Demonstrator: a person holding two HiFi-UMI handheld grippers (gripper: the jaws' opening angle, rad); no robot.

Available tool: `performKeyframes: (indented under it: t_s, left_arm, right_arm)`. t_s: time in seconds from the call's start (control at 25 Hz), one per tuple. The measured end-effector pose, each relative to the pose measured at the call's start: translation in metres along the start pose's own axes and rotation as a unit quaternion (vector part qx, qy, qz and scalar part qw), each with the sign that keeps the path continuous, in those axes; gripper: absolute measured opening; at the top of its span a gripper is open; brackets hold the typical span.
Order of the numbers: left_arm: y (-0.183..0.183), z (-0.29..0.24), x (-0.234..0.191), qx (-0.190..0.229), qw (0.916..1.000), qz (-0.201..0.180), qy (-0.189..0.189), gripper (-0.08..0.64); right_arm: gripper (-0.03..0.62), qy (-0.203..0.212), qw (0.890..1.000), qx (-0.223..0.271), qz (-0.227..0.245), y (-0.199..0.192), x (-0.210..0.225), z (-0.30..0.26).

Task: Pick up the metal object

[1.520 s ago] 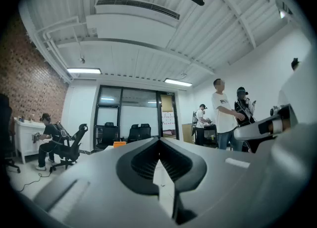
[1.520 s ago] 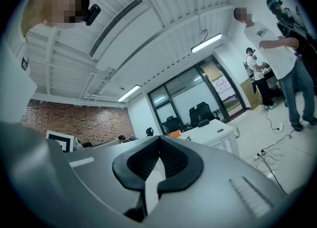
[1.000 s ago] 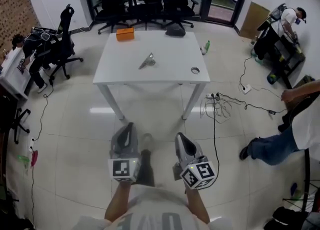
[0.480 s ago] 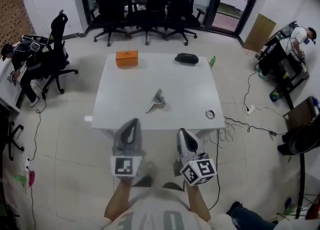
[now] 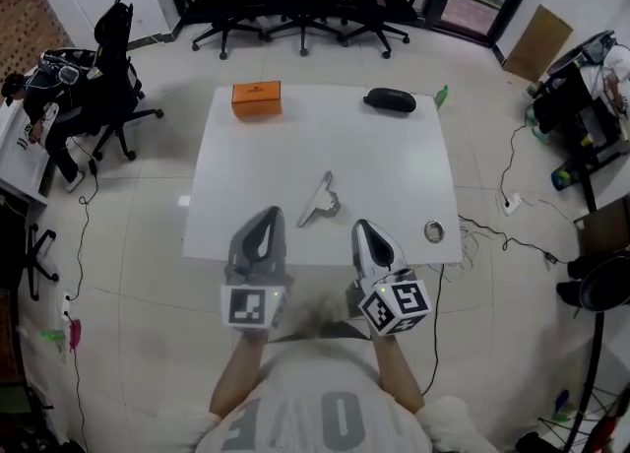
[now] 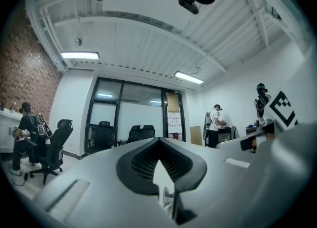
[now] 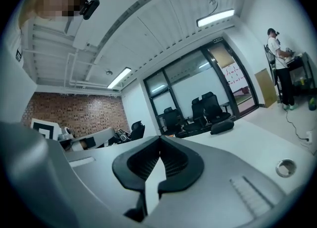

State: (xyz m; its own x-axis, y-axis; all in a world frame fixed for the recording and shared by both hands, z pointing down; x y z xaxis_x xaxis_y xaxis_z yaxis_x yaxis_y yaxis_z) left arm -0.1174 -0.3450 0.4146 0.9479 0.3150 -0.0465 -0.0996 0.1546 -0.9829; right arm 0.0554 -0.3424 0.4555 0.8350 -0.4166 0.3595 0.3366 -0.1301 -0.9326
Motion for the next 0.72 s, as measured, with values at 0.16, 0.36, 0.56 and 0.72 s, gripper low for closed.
performKeyframes:
  t_s: [0.16,0.36,0.56,0.72]
  left_arm:
    - [-0.008,-0.012,-0.007,-0.009,1.0,-0.004,0.003,0.0]
    - [-0.024,-0.016,-0.014,-0.03,0.9994,-0.011,0.015,0.0]
    - [-0.033,-0.016,-0.022,-0.046,0.9985,-0.017,0.026,0.0]
    - [-0.037,-0.021,-0.025,-0.056,0.9978,-0.017,0.031,0.0]
  right_arm:
    - [0.055,-0.03,0.997,-0.068,-0.013,-0.049,0.036,-0.051]
    - [0.247,-0.089,0.981,-0.165,-0.056,-0.127,0.076,-0.091]
    - [0.233,-0.115,0.964,-0.23,-0.071,-0.172,0.089,-0.098]
    - [0.136,-0.092,0.958,-0.252,-0.102,-0.179,0.081,-0.107]
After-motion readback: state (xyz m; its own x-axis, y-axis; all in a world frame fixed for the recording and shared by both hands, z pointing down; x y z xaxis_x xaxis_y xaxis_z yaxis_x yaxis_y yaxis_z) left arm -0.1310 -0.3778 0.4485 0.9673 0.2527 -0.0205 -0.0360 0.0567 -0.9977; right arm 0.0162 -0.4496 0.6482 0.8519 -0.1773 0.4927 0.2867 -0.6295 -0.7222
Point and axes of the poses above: the fingertips, and each gripper's own axes: z backward along the fingers, x to its right, y out of its top, the point moved 3 cm from there along z, backward along the fingers, and after that the axes turned 7 degrees about x, right-handed, at the moved point
